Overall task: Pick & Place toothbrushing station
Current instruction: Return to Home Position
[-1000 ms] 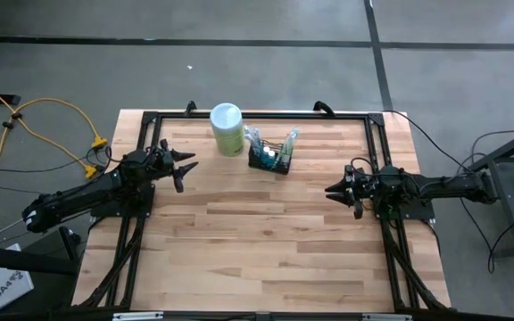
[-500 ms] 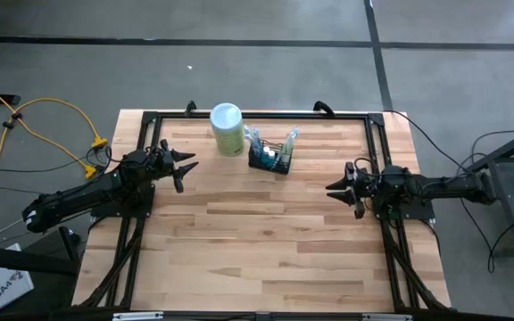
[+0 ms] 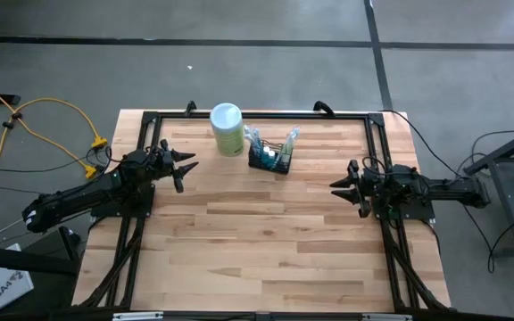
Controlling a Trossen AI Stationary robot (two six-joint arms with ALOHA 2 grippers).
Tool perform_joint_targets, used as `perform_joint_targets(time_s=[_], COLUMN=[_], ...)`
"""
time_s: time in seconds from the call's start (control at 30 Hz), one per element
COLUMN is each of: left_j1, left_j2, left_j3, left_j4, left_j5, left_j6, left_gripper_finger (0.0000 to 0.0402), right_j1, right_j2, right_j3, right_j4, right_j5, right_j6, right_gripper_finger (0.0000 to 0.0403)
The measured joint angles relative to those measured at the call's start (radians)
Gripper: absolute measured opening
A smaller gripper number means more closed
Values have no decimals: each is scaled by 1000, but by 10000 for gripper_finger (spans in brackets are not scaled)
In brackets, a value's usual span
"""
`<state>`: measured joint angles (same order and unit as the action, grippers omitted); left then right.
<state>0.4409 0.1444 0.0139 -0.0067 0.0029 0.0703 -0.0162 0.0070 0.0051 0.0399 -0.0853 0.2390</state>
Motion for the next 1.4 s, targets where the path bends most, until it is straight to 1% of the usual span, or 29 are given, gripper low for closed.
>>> perform_joint_targets(time_s=[0.63,1.4], left_j1=[0,0], left_j2=[0,0], left_j3=[0,0], left_j4=[0,16], left_j5=[0,0], left_j6=[-11,-16], left_gripper_finger=[137,137], right_j1=[0,0], right_j2=[0,0], right_j3=[0,0], right_j4=[-10,-14], right_j5=[5,8], right_j6=[-7,21], right_gripper_finger=[99,99])
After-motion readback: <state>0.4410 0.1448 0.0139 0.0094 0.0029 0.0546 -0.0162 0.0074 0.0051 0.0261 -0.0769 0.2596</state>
